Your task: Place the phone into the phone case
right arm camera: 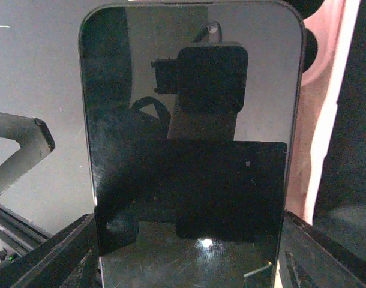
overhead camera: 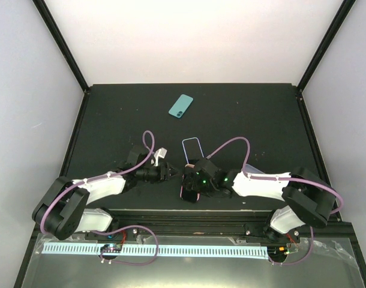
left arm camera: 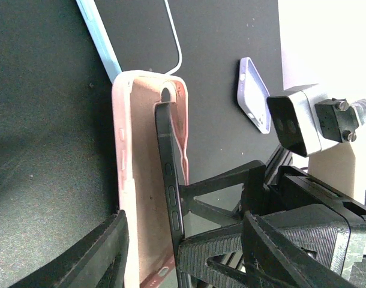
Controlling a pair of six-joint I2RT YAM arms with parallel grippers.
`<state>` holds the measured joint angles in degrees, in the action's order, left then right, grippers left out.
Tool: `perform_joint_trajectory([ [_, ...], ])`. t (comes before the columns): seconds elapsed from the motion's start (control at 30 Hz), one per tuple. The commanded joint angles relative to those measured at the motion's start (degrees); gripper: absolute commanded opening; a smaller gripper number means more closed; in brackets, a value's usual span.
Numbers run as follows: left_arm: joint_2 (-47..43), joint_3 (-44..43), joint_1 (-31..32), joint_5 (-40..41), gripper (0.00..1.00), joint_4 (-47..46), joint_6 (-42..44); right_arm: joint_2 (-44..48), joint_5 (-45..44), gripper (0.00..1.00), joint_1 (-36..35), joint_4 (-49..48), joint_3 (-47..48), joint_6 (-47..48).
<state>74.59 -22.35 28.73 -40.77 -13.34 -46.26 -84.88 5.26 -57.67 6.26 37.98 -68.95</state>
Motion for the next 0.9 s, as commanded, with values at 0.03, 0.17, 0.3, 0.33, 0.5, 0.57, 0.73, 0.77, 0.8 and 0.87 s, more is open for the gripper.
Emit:
perform_joint_trajectory([
  [0.03, 0.28, -0.97, 1.08, 1.18, 0.52, -0.95, 0.19, -0.33, -6.03, 0.65, -0.18, 0.62, -0.13, 0.14],
  [0.17, 1.97, -1.84, 1.66, 1.16, 0.52, -1.11, 0.41, 0.37, -9.34, 0.65, -0.16, 2.80, 1.56, 1.24],
  [0.3, 2.51, -2.53, 2.01, 1.20, 0.52, -0.96, 0.23, -0.11, -10.26, 0.65, -0.16, 2.46, 2.27, 1.43],
  [0.33, 2.65, -2.91, 1.99, 1.12, 0.52, -0.47, 0.41, -0.56, -10.27, 0.66, -0.16, 2.06, 2.28, 1.52],
  [0.5, 3.39, -4.08, 2.24, 1.74, 0.52, 1.13, 1.78, -2.42, -10.52, 0.70, -0.05, 2.64, 3.62, 2.28],
  [0.57, 3.83, -4.02, 2.24, 1.96, 0.52, 0.99, 1.82, -2.25, -11.25, 0.72, -0.07, 2.67, 3.70, 2.41],
  [0.73, 5.19, -3.67, 2.83, 2.13, 0.52, -0.35, 1.26, -2.29, -13.48, 0.69, 0.06, 2.89, 4.08, 1.97],
  [0.77, 5.27, -3.71, 2.97, 2.41, 0.52, -0.34, 1.18, -2.45, -13.73, 0.68, 0.10, 3.34, 4.30, 1.72],
  [0.8, 5.45, -3.75, 3.04, 2.56, 0.52, -0.29, 1.16, -2.60, -13.92, 0.68, 0.10, 4.01, 4.64, 1.37],
  [0.87, 5.54, -3.75, 3.18, 2.71, 0.51, -0.32, 1.09, -2.94, -14.07, 0.68, 0.10, 5.21, 4.92, 0.43],
])
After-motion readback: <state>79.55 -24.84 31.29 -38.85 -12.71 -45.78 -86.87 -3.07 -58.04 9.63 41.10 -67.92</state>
